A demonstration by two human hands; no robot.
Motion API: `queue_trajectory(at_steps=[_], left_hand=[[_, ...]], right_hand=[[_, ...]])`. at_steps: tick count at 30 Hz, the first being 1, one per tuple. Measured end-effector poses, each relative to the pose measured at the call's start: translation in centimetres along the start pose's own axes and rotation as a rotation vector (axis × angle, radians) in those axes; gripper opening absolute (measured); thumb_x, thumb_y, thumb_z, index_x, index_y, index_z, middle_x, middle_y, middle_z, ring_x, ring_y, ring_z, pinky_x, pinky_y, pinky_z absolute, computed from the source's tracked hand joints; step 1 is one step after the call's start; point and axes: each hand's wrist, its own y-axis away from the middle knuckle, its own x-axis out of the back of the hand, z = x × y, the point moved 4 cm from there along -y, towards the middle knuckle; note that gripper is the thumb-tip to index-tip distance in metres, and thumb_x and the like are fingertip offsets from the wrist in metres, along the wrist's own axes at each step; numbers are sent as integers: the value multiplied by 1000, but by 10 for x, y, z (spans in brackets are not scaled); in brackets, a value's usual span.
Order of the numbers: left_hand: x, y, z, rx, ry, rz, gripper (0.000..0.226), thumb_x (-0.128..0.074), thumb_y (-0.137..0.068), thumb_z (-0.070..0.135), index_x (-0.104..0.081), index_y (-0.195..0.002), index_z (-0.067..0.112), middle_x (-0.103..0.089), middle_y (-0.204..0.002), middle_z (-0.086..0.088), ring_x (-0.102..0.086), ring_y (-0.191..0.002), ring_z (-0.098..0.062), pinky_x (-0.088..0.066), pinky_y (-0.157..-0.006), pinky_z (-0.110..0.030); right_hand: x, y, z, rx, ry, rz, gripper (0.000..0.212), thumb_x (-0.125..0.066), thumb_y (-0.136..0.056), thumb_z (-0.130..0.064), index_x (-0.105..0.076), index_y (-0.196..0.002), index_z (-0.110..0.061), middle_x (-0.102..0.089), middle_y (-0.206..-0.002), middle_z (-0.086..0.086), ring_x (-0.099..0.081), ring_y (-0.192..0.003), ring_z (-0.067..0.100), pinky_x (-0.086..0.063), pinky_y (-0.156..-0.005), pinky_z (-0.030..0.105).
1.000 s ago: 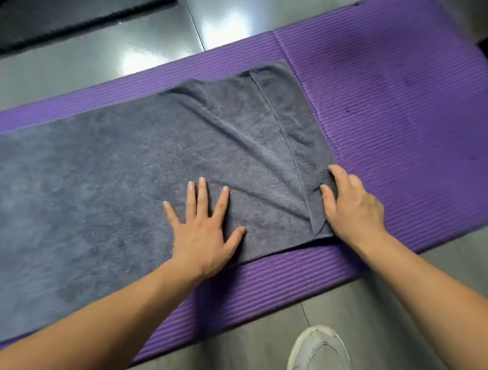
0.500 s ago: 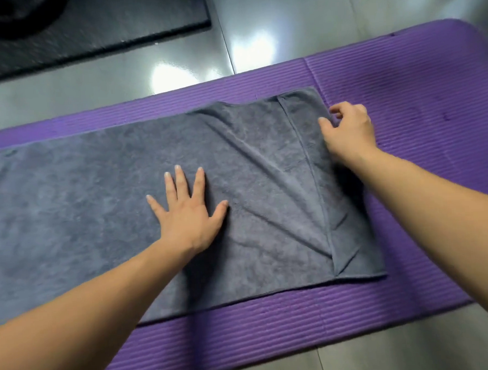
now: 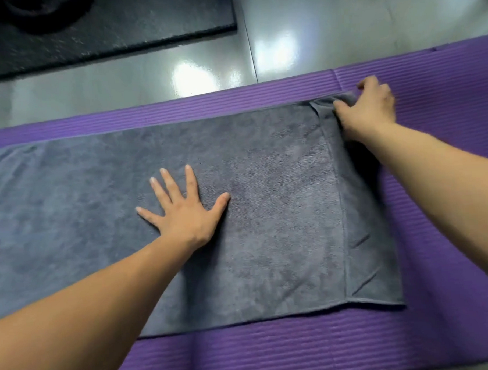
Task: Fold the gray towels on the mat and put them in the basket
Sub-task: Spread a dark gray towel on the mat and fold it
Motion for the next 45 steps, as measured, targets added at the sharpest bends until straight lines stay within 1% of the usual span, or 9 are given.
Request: queue_trajectory(at_steps=[3, 6, 8, 12, 19, 24, 30, 36, 45], left_hand=[[1, -3, 2, 4, 12, -33, 109, -12, -72, 99, 31, -152, 39, 44, -158, -9, 41, -144, -33, 9, -108, -80], [6, -4, 1, -14, 26, -118, 109, -17, -73, 98, 33, -150, 41, 46, -156, -8, 42, -144, -34, 9, -109, -80], [16, -5, -3, -41, 31, -145, 106, -26, -78, 94, 26, -153, 42, 39, -161, -7, 33, -149, -34, 2, -111, -77], [62, -17, -39, -212, 34, -68, 91, -45, -93, 71, 4, -160, 34, -2, -167, -5, -8, -153, -31, -27, -112, -63], [113, -41, -222, -202, 21, -38, 71, -53, -96, 56, -24, -153, 22, -37, -149, -13, -38, -138, -36, -41, -107, -54], [107, -47, -385, -13, 208, 96, 68, -64, -91, 45, -38, -146, 15, -46, -139, -19, -44, -131, -41, -42, -108, -52], [81, -6, -534, 259, 305, 90, 65, -72, -85, 45, -47, -134, 10, -46, -129, -21, -44, -125, -43, -44, -103, -52], [55, 17, -596, 300, 397, 107, 60, -77, -81, 50, -51, -123, 17, -49, -119, -14, -48, -117, -38, -48, -95, -49], [30, 27, -637, 283, 533, 67, 38, -70, -84, 56, -46, -86, 27, -63, -89, 7, -64, -91, -22, -50, -75, -38]], right_hand=[[-13, 57, -34, 318, 171, 0, 47, -57, -93, -37, -52, -132, -13, -45, -137, 18, -39, -129, 39, -34, -104, 50], [-51, 131, -54, 653, 187, -184, 55, -43, -89, -49, -60, -129, -16, -51, -138, 15, -45, -127, 39, -42, -101, 53], [-76, 165, -56, 774, 379, -343, 69, -28, -90, -59, -47, -146, -24, -37, -157, 13, -34, -143, 37, -31, -113, 60], [-82, 176, -49, 759, 579, -441, 80, -4, -87, -72, -9, -160, -39, -1, -170, 1, 0, -156, 28, -3, -123, 58], [-87, 214, -156, 896, 603, -408, 56, -58, -89, -50, -60, -133, -17, -59, -139, 10, -58, -122, 35, -50, -98, 46], [-138, 277, -288, 1008, 558, -615, 69, -27, -89, -63, -53, -140, -24, -55, -140, -1, -53, -126, 28, -46, -103, 38], [-216, 337, -440, 978, 427, -650, 49, -49, -102, -42, -50, -145, -17, -54, -144, 7, -49, -132, 30, -43, -106, 39], [-290, 375, -556, 943, 324, -620, 27, -49, -102, -30, -60, -92, -8, -63, -96, 11, -60, -98, 38, -46, -74, 39], [-348, 374, -666, 729, 187, -443, 26, -52, -98, -13, -69, -118, -10, -70, -119, 13, -64, -109, 33, -52, -93, 36]])
